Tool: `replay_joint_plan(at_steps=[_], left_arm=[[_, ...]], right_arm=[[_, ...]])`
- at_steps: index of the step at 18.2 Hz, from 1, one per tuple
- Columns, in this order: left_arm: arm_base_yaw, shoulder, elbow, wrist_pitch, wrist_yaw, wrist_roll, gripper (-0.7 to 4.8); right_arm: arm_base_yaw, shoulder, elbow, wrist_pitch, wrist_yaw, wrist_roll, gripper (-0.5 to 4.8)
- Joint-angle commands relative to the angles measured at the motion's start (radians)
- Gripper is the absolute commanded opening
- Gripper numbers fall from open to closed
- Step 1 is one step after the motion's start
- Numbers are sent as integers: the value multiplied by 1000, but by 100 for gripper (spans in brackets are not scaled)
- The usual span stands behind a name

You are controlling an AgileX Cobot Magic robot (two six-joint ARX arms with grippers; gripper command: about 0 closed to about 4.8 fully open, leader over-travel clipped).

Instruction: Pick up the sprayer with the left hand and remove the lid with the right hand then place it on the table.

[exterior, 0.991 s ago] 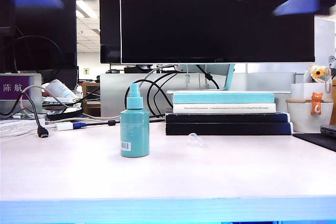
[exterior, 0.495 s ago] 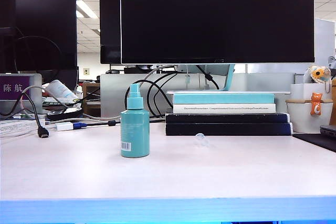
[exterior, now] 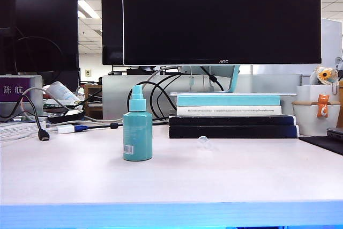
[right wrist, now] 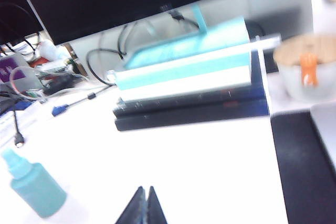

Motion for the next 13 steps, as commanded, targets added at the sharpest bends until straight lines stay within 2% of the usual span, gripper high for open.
replay_joint_plan(at_steps=[1,2,4,5,13], left_arm=[[0,0,-68,59,2,-90,51],[0,0,-75,75,-11,-110,52],[0,0,-75,81,-81,-209,54],[0,0,-74,77,-132,-251,54],[0,0,-74,77,-131,-251,54]], right_arm=[[-1,-2,-43,45,21,10,-1],[-1,-2,-50,46,18,10,-1],[-1,-2,-54,38,29,10,-1],[-1,-3,-54,40,68,10,10],[-1,-7,-54,39,69,10,9]])
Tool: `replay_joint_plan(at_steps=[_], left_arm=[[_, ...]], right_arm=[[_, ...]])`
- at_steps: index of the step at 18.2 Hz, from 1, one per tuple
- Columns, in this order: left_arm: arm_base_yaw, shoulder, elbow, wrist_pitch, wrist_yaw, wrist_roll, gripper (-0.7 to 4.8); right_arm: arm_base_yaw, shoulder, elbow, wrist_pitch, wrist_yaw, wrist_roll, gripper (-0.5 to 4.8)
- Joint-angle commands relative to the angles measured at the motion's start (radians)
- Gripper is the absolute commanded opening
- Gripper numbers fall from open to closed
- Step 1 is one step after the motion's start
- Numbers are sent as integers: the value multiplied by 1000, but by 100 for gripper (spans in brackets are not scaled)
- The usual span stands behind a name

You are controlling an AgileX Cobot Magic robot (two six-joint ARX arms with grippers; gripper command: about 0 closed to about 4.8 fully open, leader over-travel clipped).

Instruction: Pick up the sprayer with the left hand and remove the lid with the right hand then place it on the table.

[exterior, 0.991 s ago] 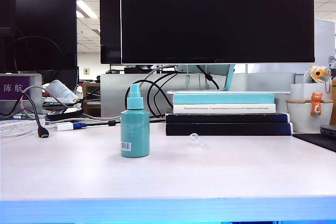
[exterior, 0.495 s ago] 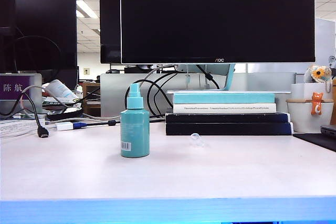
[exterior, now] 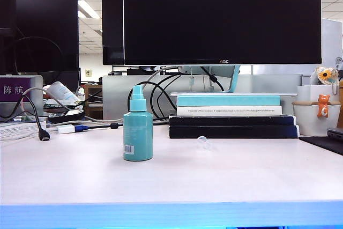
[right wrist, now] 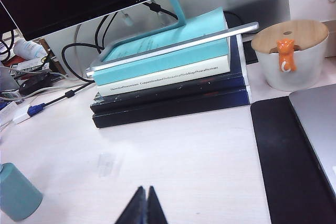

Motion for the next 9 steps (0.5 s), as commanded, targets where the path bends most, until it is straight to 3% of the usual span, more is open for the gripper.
replay_joint_plan(at_steps=[1,6,9], left_arm=[[0,0,4,10,-3,-3,54],[0,-1,-19,-6,1,-3,54],[2,0,-59,50,-2,-3,54]], right_arm=[[0,0,5,11,7,4,9],[-3,-29,-94,96,0,4,9],[-6,-42,-96,-23,0,1,9]])
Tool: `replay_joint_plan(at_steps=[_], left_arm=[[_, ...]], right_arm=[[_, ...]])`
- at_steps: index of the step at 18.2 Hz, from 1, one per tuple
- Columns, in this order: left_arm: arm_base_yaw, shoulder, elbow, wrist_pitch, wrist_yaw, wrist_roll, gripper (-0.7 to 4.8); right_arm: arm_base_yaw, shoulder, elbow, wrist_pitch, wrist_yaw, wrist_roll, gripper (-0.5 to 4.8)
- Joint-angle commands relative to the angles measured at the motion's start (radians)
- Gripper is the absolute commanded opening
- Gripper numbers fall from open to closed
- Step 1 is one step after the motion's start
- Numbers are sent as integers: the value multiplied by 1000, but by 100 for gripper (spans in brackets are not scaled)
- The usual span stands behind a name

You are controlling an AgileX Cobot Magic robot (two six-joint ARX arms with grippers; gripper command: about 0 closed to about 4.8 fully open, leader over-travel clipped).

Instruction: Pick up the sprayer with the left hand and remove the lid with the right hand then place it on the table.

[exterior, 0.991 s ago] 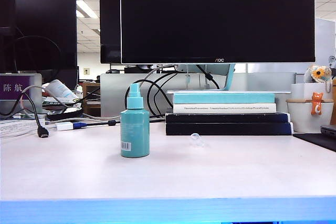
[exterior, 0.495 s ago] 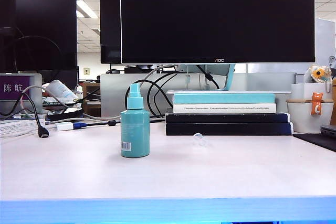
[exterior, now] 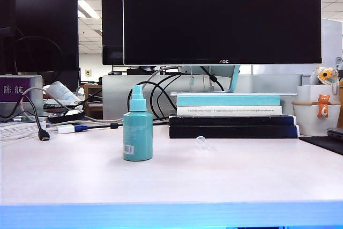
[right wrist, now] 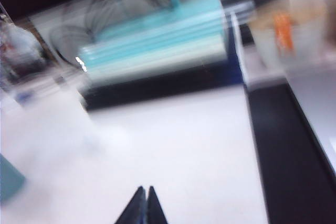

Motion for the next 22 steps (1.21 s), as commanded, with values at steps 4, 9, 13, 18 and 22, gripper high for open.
replay_joint_plan(at_steps=[4,9,13,18,22], left_arm=[[52,10,-76,138,0,-3,54],[206,-16,-196,192,0,-3,54],[255,-20,-233,202,-6,-3,54],[255,-20,-258,203,5,-3,54],[255,-21,-337,391,89,8,55]], right_arm=[[-1,-3,-6,-24,2,1,9],[-221,-6,-6,-24,-12,0,9],[-283,-10,-5,-12,1,1,9],[-282,-10,-6,-25,-28,1,9],[-281,-10,-6,-10,-162,1,9]])
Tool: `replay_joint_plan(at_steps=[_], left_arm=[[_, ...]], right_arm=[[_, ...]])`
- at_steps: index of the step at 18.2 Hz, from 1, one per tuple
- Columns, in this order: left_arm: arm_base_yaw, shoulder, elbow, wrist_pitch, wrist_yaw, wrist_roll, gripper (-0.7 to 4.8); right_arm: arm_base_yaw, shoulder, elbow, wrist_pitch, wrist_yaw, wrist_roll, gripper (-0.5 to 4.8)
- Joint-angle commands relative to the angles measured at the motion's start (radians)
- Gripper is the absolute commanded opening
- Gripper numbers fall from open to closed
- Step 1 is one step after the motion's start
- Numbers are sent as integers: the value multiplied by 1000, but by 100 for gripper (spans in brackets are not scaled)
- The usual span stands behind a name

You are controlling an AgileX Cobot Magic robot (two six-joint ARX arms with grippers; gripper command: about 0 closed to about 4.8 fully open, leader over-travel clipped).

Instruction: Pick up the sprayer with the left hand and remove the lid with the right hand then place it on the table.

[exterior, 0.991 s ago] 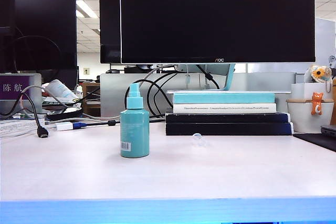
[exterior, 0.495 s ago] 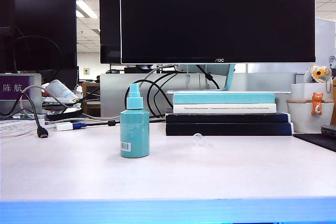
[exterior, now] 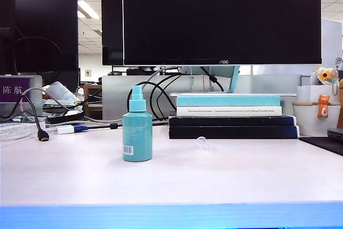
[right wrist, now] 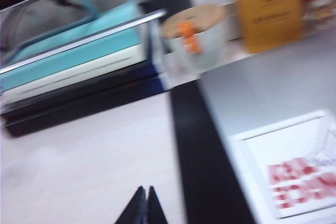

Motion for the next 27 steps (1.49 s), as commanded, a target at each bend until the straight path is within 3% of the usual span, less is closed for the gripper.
replay_joint_plan(at_steps=[1,5,15,18,19,20,27], left_arm=[[0,-8,-19,175,95,6,55],[0,-8,-19,167,209,6,55],[0,-8,-19,164,208,6,55],[0,-8,-19,164,208,6,55],[0,-8,-19,164,208,6,55],[0,-8,-19,164,208,6,55],[0,-7,-19,164,208,6,55]], right_arm=[[2,-1,-6,30,-95,1,9],[4,-1,-6,33,-117,1,9],[3,-1,-6,27,-109,-8,9],[3,-1,-6,41,-6,-394,9],[3,-1,-6,53,1,-431,9],[2,-1,-6,53,51,-441,9],[1,-1,-6,51,47,-441,9]])
